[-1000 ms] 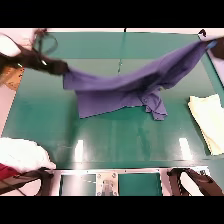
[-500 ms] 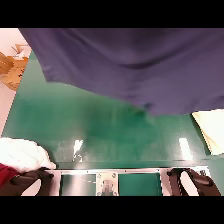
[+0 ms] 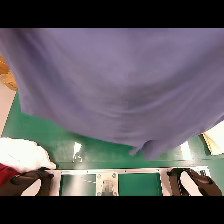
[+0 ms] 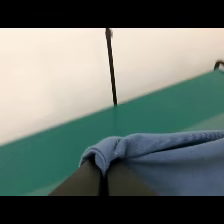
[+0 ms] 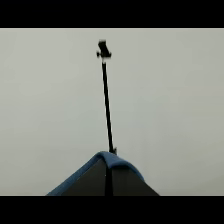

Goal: Fold the shirts.

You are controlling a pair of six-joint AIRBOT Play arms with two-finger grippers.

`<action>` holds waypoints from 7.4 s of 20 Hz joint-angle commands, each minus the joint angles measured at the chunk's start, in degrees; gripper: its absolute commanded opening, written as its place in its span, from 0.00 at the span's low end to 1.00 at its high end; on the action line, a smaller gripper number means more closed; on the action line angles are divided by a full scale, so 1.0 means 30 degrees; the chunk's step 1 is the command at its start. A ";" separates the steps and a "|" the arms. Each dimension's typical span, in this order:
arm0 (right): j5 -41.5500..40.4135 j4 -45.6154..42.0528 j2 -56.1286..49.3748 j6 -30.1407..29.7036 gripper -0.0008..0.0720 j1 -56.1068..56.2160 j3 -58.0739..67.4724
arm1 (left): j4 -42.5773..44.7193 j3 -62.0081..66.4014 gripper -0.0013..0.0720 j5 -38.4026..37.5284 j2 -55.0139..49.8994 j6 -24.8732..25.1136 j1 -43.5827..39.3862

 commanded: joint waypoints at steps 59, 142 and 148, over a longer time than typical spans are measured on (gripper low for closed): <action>0.8000 0.1515 -0.8524 -0.1836 0.04 -0.8386 -2.1697 | -0.5931 -1.3355 0.93 -0.6732 -1.4462 0.2841 0.8364; 0.2135 0.8670 -2.0932 -0.3752 0.04 -0.1581 0.0109 | -0.9894 -0.7686 0.04 0.8539 -1.3894 0.3147 0.3424; 0.6477 0.0889 -2.0932 -0.1872 0.03 -0.2186 -0.0153 | -0.7621 -0.7686 0.04 0.3985 -1.5628 0.1231 0.3417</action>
